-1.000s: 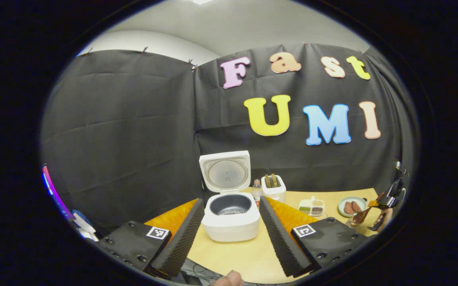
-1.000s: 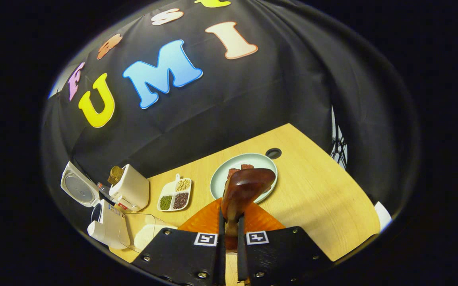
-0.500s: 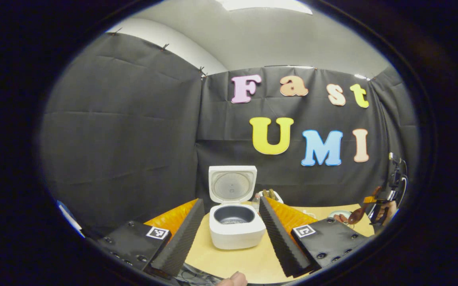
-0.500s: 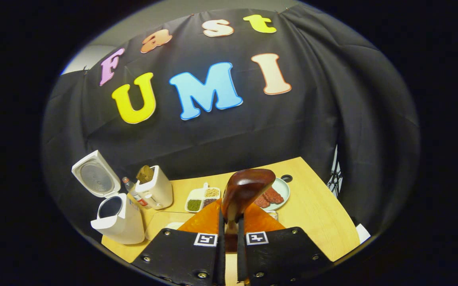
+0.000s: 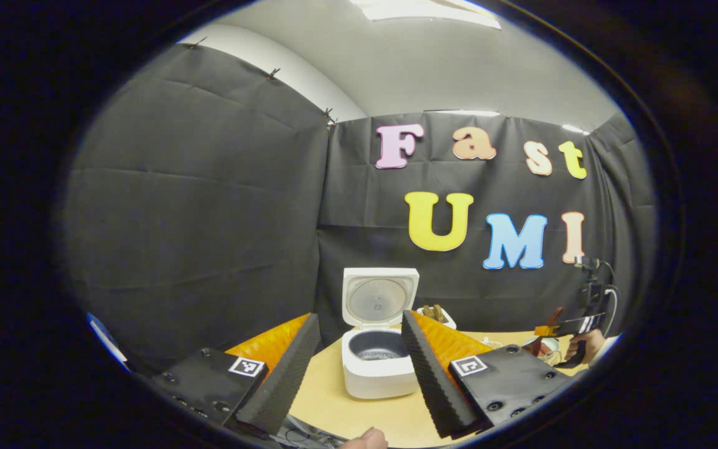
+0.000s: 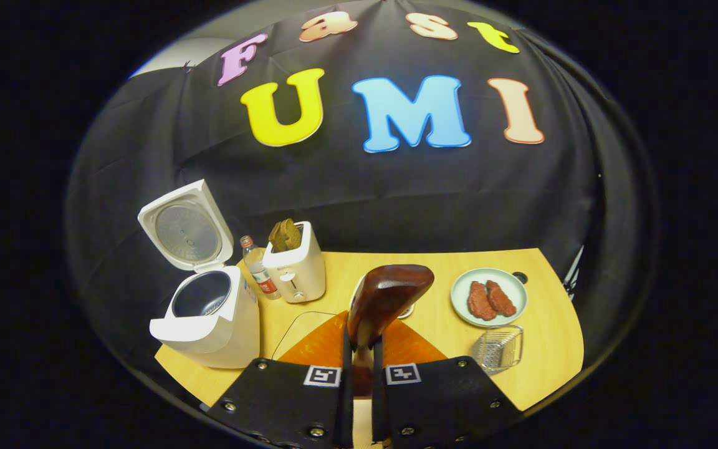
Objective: Close the left gripper, press the button to open the rice cooker; take a wooden spoon from the chopstick holder with the right hand, scoop a spoonful of rice and pour it into the rice cooker, then put the wooden spoon back into the chopstick holder.
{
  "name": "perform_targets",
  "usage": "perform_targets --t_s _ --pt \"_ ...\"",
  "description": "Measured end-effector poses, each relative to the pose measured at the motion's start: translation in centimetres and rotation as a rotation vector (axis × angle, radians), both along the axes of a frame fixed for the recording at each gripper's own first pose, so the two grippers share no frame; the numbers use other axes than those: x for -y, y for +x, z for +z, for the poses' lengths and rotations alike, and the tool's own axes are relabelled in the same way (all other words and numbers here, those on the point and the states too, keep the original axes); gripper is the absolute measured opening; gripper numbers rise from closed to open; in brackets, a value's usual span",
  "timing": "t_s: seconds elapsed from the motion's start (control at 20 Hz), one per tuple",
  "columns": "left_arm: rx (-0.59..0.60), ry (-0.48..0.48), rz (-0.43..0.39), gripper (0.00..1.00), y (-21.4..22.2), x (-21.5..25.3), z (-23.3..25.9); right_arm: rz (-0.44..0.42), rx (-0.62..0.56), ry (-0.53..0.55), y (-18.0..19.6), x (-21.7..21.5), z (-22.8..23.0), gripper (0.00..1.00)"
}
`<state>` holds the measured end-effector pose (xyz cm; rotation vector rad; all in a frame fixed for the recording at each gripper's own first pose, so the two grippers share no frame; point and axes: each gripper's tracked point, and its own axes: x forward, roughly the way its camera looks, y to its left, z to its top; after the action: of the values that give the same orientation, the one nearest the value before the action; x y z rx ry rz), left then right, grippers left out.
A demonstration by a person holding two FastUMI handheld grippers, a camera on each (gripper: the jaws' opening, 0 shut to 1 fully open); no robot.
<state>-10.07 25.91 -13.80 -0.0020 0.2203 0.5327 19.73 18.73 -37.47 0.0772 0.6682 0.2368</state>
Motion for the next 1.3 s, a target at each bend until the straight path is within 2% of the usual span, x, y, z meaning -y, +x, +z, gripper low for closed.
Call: perform_targets --t_s 0.25,0.45,0.6,0.8,0.95,1.1,1.3 --pt "-0.087 0.007 0.055 0.92 3.3 0.1 -2.4 0.107 -0.076 -0.044 1.7 -2.5 -6.9 0.12" --pt "-0.151 -0.014 0.072 0.92 4.9 0.9 -4.6 0.188 -0.072 -0.118 1.6 -2.8 -9.6 0.12" --pt "-0.180 0.000 0.082 0.93 5.6 0.8 -5.2 0.229 -0.118 -0.100 0.7 -4.2 -11.5 0.12" --pt "-0.176 0.013 0.110 0.93 5.7 0.9 -4.4 0.208 -0.171 0.022 0.7 -6.8 -12.2 0.12" --pt "-0.178 0.053 0.130 0.92 5.1 0.4 -3.4 0.130 -0.249 0.186 1.5 -8.2 -12.4 0.12" --pt "-0.180 0.055 0.162 0.92 4.1 0.2 -2.6 0.035 -0.332 0.363 2.5 -8.5 -12.8 0.12" --pt "-0.179 0.072 0.182 0.93 3.8 0.1 -2.1 -0.040 -0.371 0.511 3.4 -8.3 -12.2 0.12"
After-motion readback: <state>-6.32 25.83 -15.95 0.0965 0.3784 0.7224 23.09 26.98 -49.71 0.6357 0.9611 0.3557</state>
